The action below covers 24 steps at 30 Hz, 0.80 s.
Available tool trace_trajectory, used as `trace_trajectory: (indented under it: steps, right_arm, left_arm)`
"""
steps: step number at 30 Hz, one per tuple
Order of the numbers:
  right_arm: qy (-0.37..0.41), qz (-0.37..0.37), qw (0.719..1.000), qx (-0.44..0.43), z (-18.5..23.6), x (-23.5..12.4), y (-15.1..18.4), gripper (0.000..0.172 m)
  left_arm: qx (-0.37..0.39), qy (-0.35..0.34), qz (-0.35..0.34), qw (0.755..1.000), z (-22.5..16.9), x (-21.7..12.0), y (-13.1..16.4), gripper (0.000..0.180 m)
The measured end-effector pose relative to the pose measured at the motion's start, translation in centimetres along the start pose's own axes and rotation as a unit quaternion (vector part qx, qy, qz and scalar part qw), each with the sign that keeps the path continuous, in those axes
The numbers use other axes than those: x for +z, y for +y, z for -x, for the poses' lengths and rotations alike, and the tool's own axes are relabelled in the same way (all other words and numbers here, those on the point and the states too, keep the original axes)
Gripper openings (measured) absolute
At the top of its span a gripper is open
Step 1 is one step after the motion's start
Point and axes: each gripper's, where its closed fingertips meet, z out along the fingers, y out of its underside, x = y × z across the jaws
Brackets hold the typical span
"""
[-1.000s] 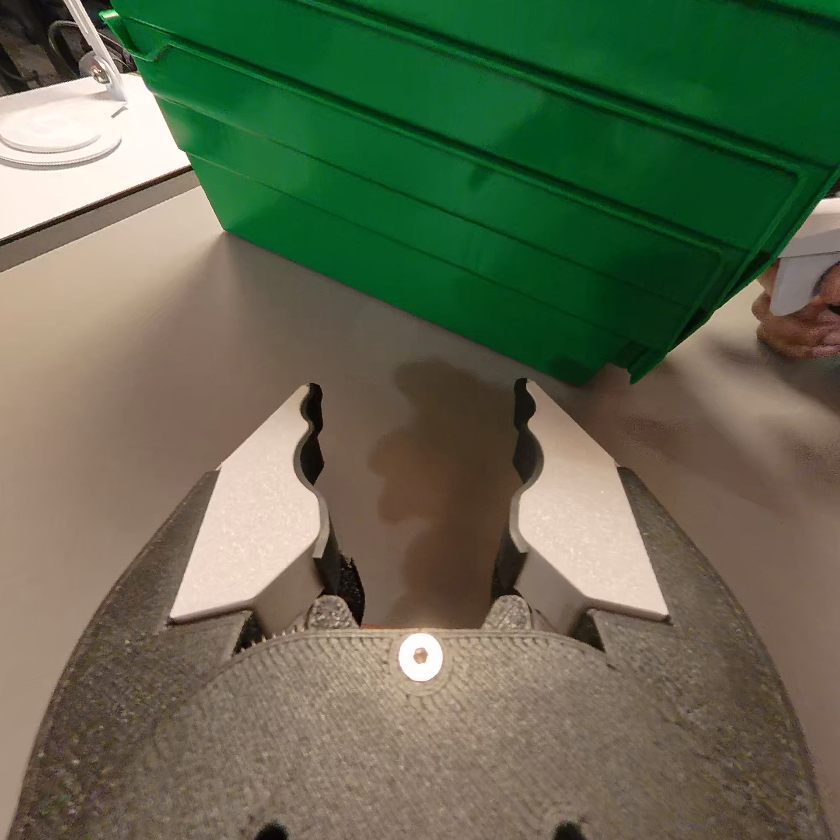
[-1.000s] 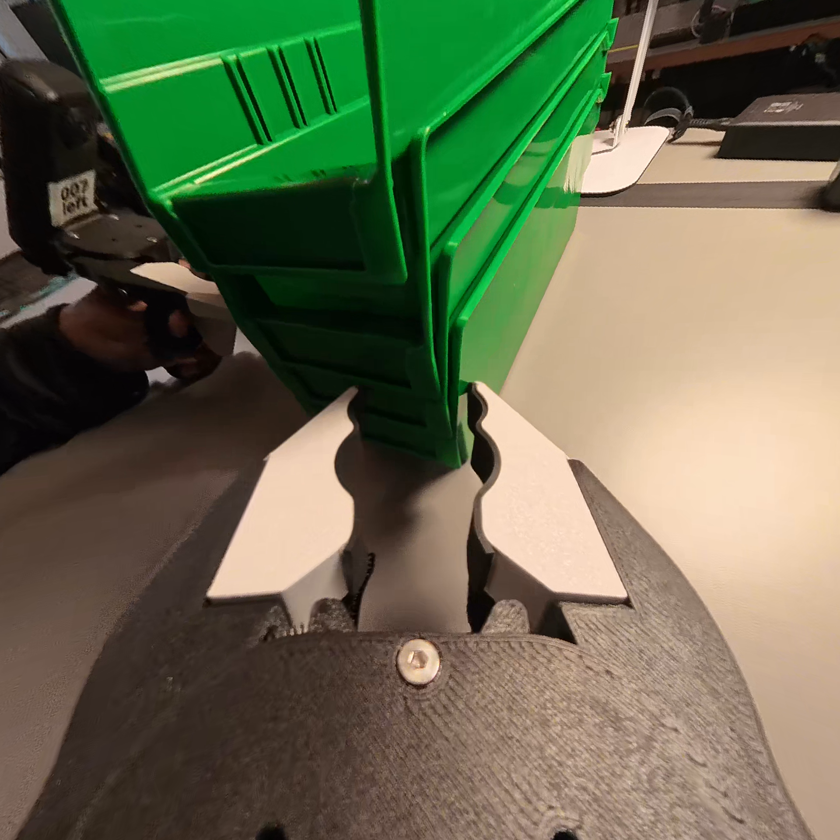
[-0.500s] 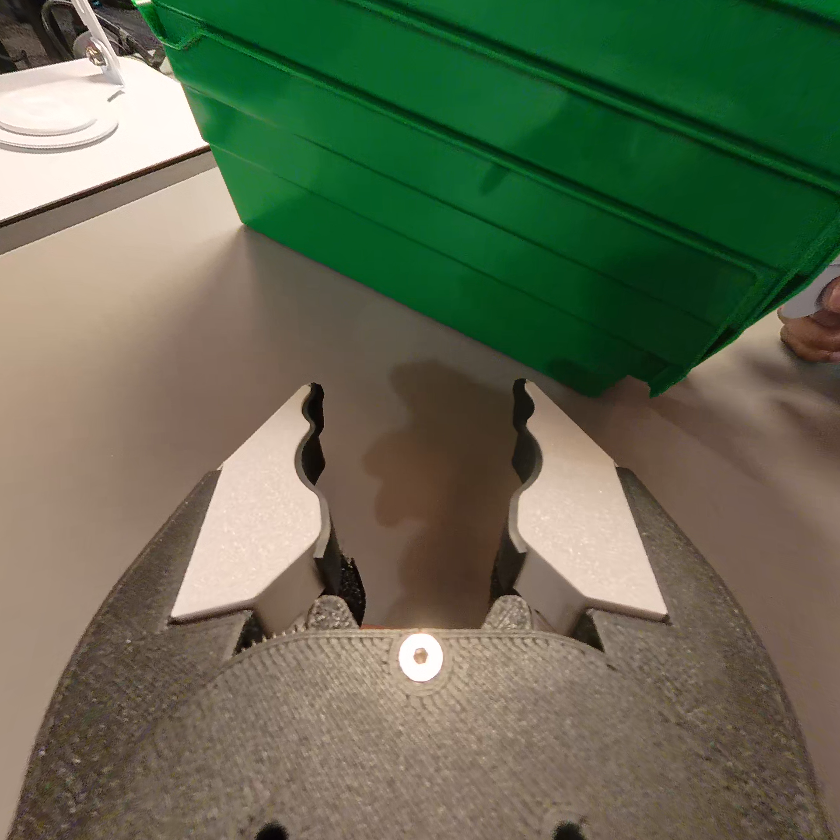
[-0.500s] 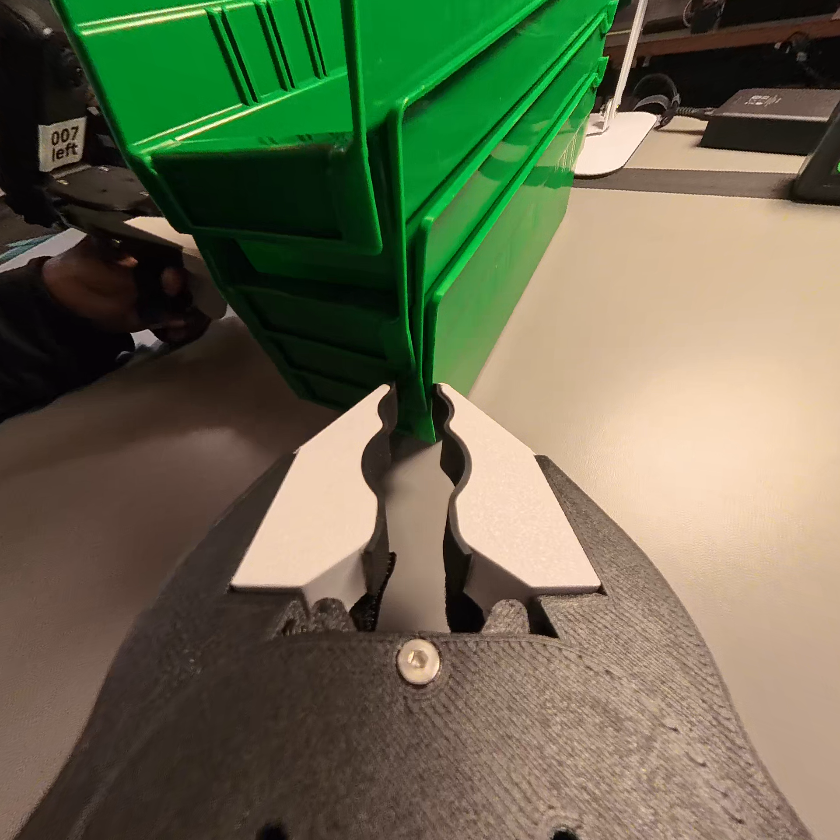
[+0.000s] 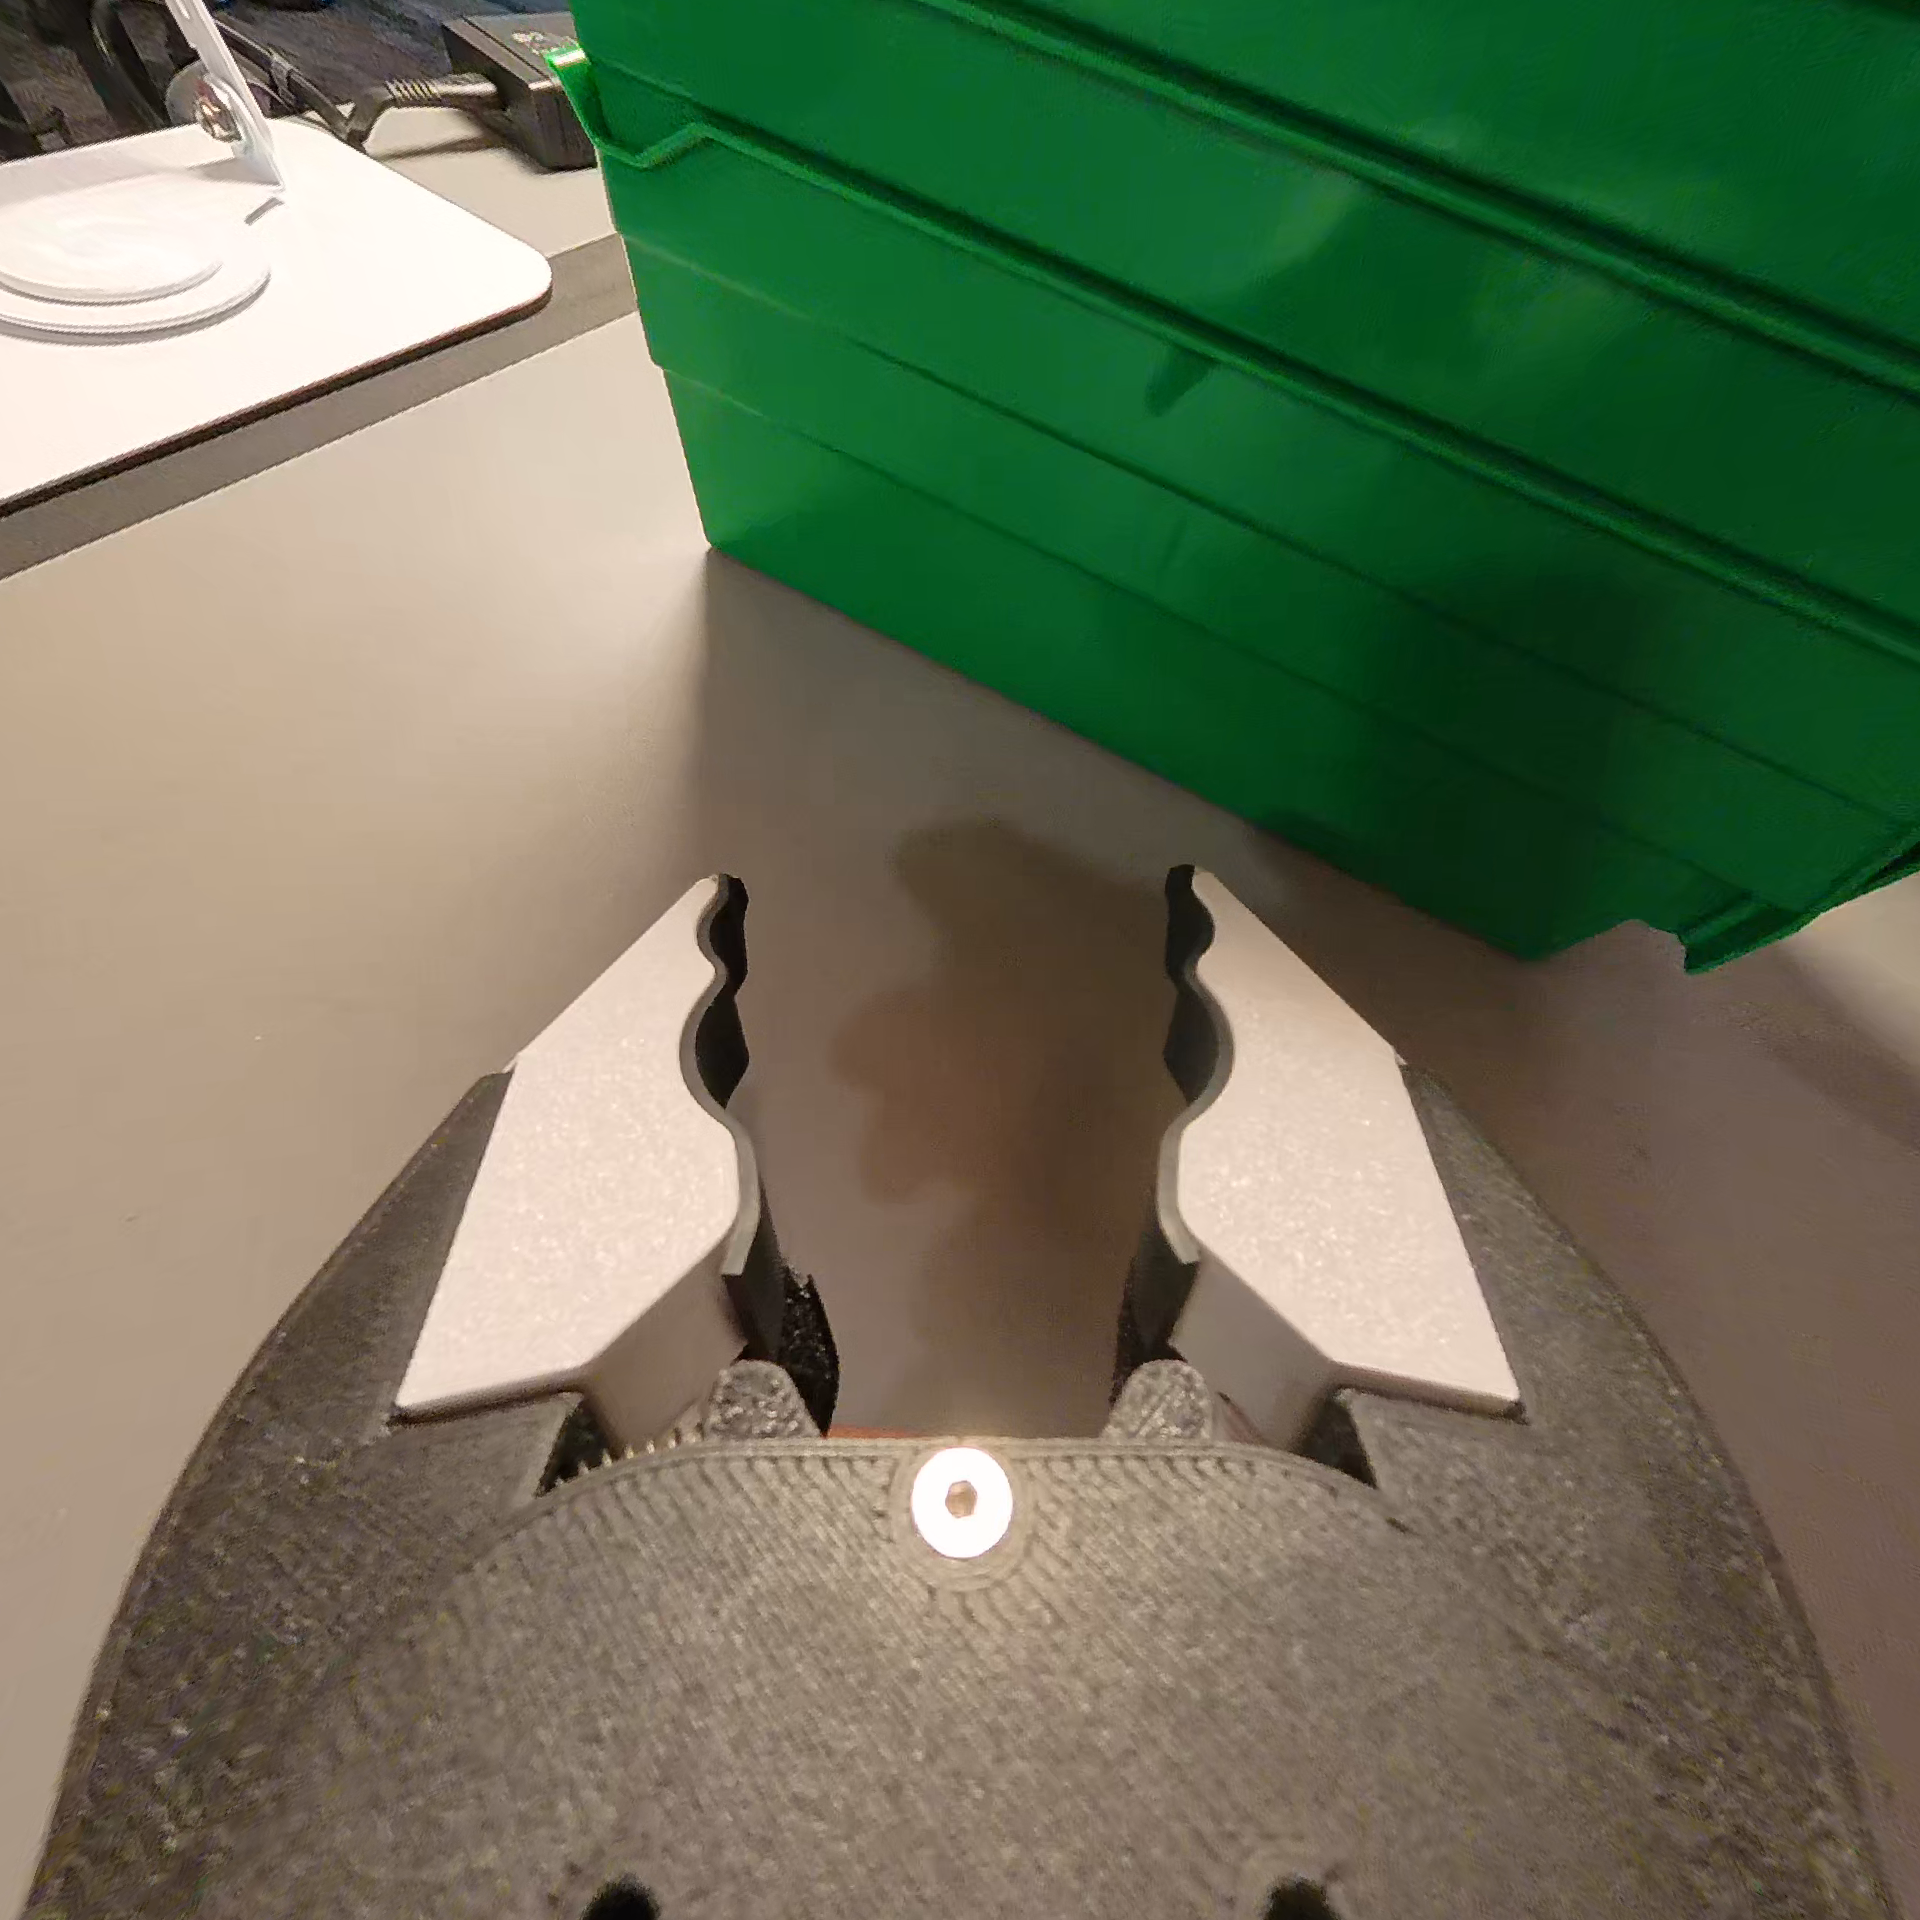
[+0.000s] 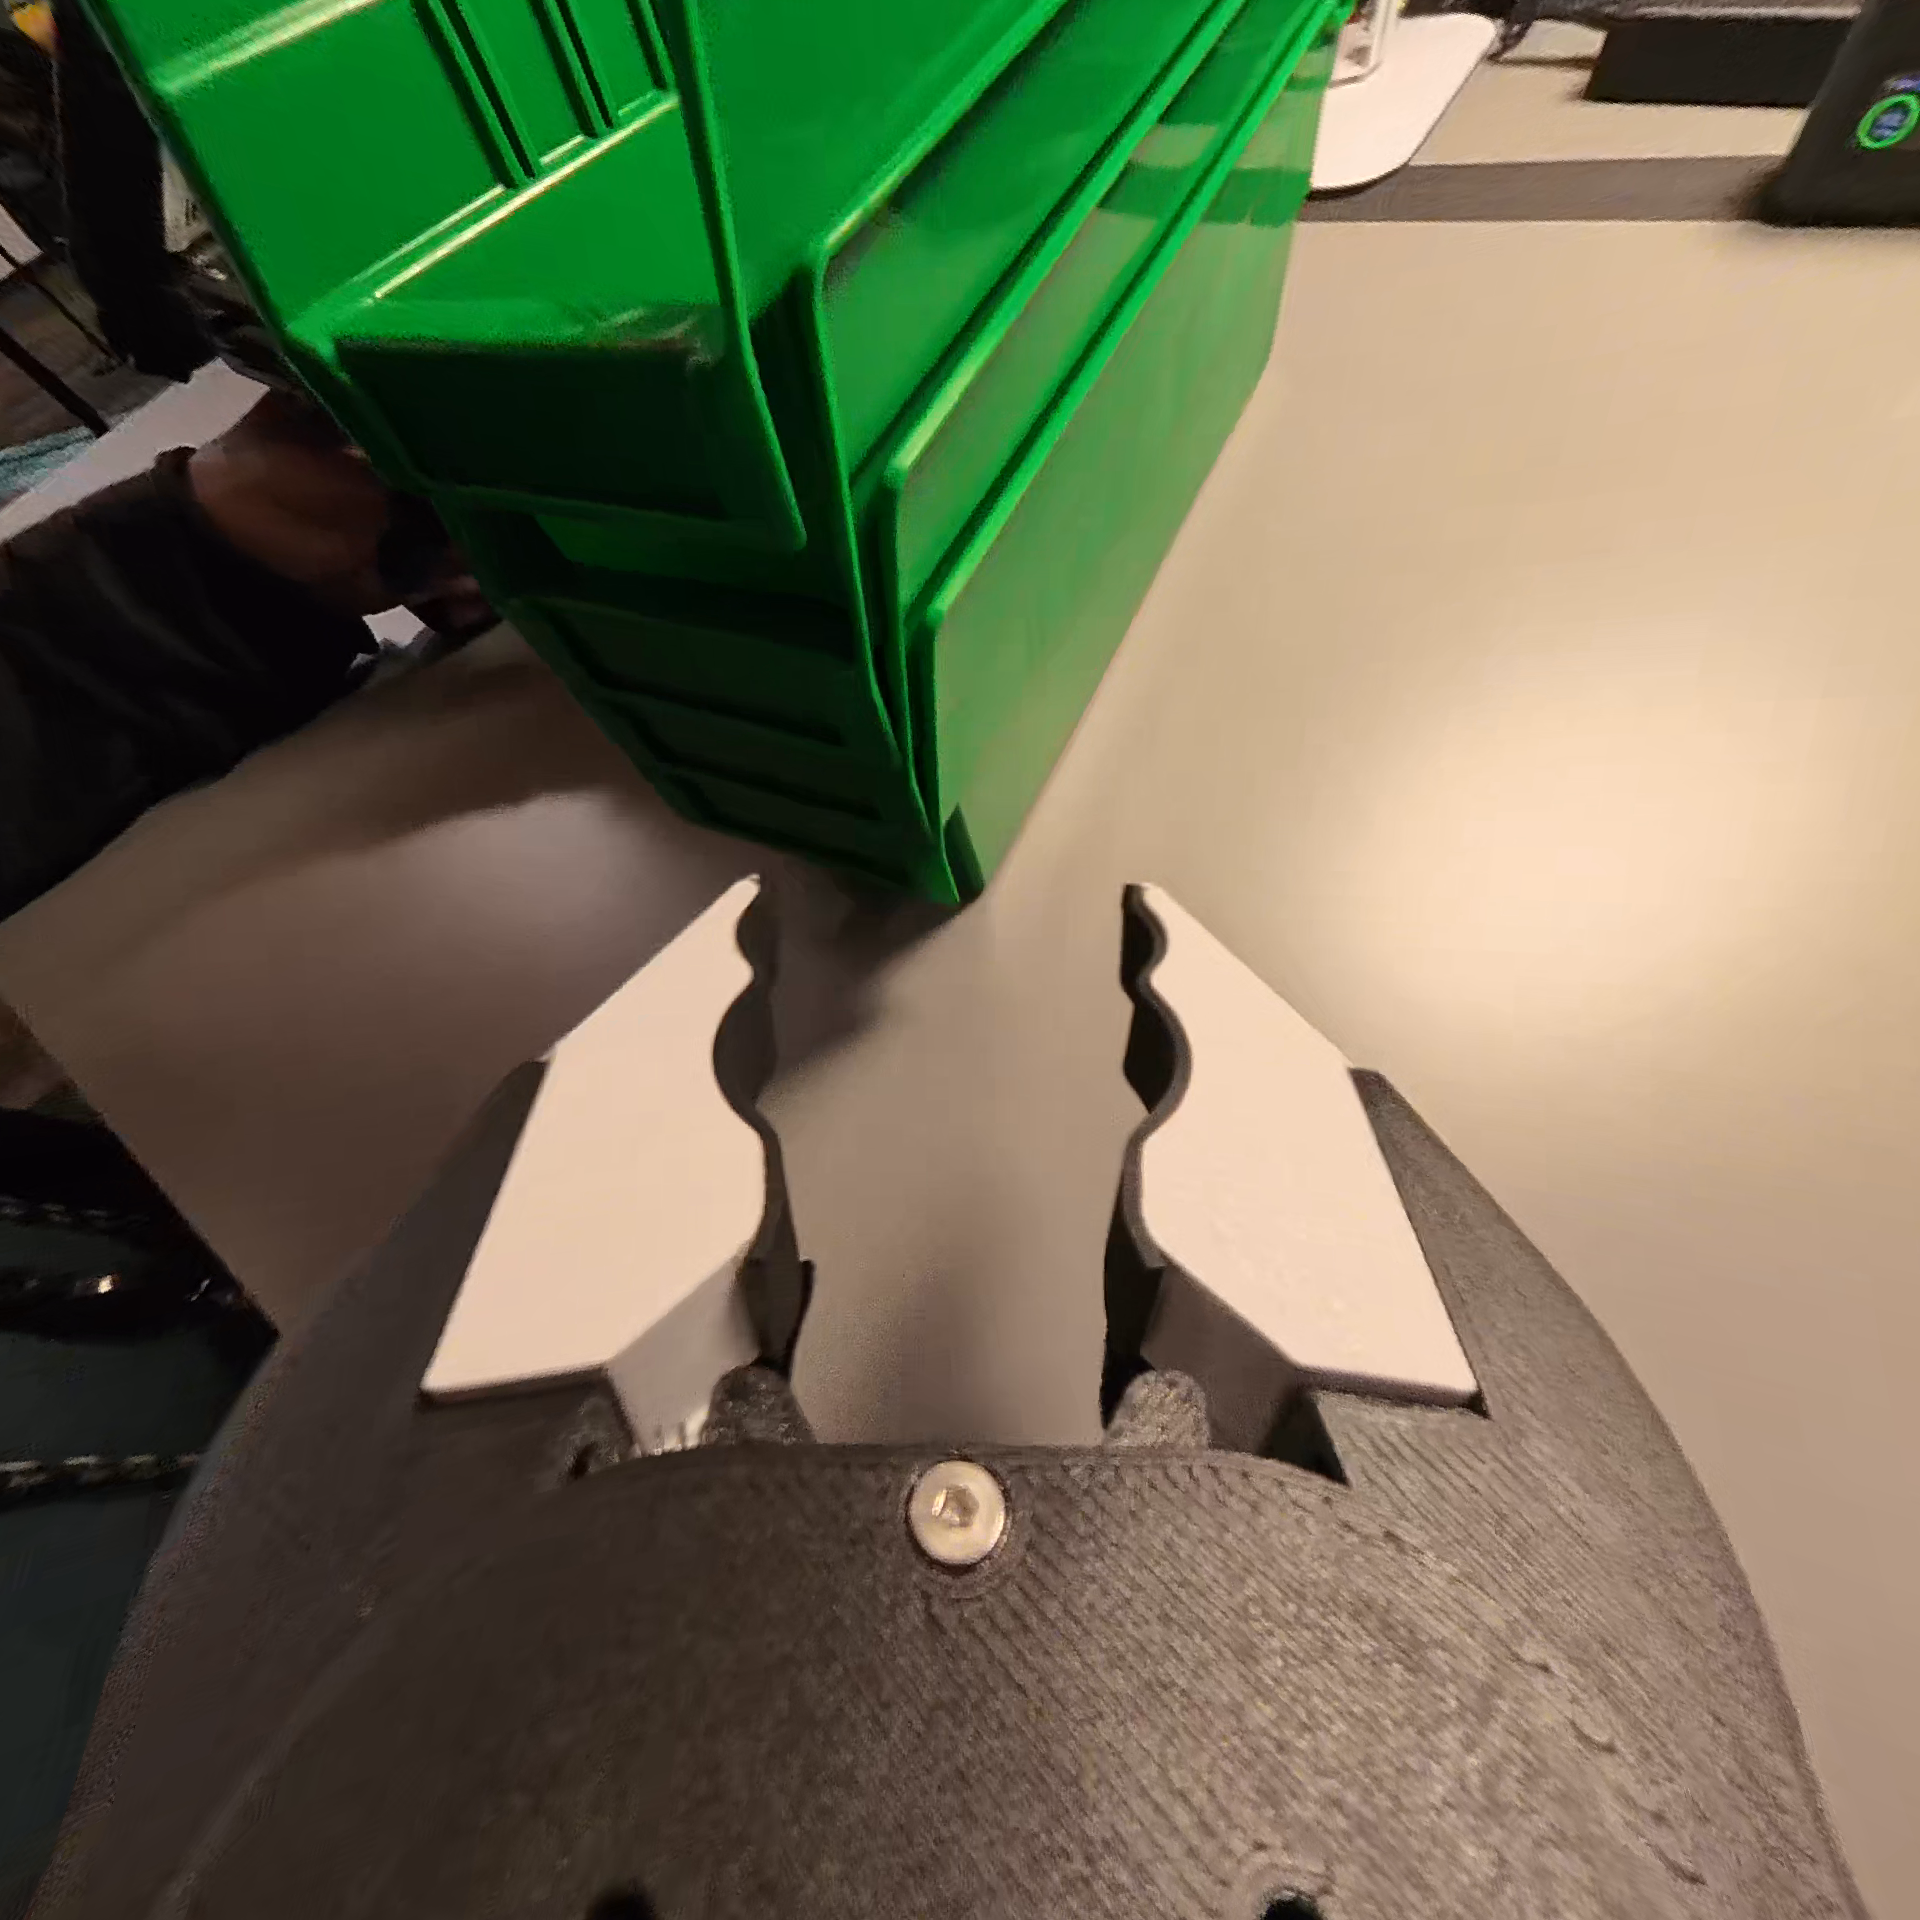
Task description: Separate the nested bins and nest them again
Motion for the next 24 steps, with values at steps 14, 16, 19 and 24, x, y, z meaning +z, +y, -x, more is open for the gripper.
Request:
trace_trajectory:
  steps: [14,16,19,24]
  right_arm:
    - [0.025,-0.017,0.998,-0.047,1.7,-0.9,-17.7,0.140]
    - [0.039,0.024,0.996,-0.075,1.2,1.1,-18.9,0.140]
    - [0.052,0.096,0.989,-0.101,0.6,3.9,-19.7,0.141]
    - [0.064,0.184,0.976,-0.100,0.4,8.2,-19.9,0.139]
  left_arm:
    - [0.007,-0.010,0.007,1.000,0.1,0.1,0.2,0.078]
    - [0.008,-0.012,0.008,1.000,0.1,0.1,0.2,0.078]
    - [0.012,-0.014,0.010,1.000,0.1,0.2,0.3,0.077]
    - [0.016,-0.013,0.014,1.000,0.0,0.2,0.4,0.075]
